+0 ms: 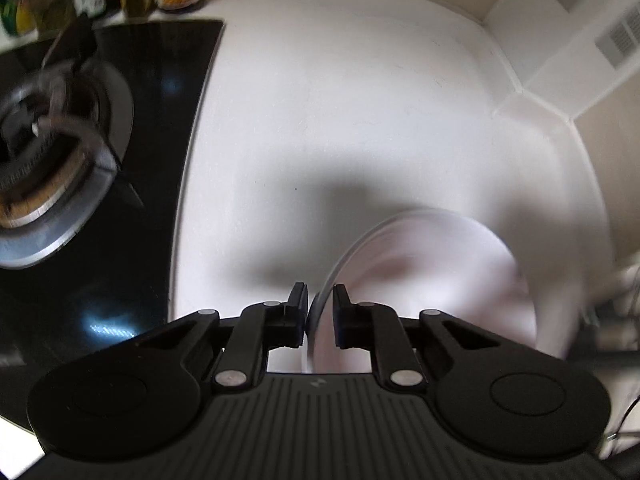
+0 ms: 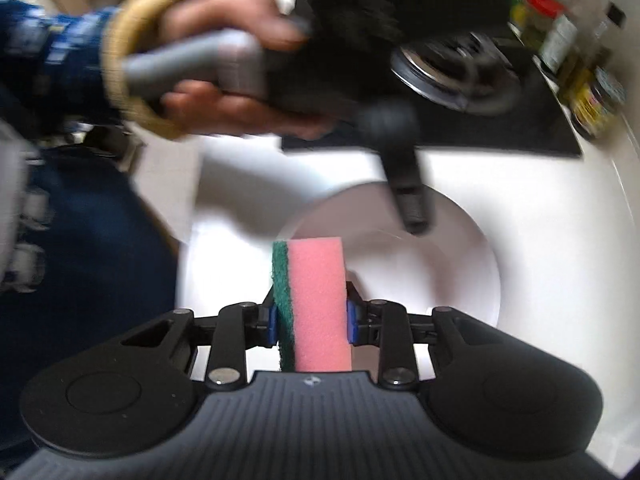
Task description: Clean bowl
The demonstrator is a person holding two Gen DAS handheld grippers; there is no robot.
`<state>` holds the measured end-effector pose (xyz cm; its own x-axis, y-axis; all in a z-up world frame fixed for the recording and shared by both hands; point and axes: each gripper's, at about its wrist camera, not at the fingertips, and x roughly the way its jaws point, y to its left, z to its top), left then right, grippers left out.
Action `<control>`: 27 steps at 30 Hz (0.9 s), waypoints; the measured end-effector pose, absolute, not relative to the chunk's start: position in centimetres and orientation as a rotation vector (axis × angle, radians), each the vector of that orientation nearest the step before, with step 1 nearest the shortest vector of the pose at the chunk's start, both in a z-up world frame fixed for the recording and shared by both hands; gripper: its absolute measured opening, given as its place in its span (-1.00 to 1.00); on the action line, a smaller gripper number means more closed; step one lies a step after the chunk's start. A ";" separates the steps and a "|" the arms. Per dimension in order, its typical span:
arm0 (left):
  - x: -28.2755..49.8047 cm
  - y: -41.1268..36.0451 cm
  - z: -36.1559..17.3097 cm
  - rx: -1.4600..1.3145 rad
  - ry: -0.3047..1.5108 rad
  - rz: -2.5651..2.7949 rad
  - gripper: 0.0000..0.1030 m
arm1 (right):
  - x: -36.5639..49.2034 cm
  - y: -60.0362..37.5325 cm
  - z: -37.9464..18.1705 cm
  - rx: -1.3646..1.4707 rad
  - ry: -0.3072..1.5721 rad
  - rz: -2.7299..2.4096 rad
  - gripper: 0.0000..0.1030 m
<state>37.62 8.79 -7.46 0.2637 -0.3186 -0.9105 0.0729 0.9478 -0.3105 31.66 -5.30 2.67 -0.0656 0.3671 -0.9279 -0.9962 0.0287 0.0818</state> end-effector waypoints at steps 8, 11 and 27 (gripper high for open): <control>36.7 8.8 -7.4 -0.192 1.272 -0.273 -0.81 | 36.6 -7.9 8.0 -0.791 0.798 1.098 -0.50; 36.6 8.5 -7.3 -0.177 1.263 -0.267 -0.81 | 36.2 -5.1 6.3 -0.900 0.657 1.114 -0.50; 36.4 6.7 -6.9 -0.072 1.178 -0.234 -0.69 | 35.6 -10.8 2.5 -1.004 0.941 0.998 -0.50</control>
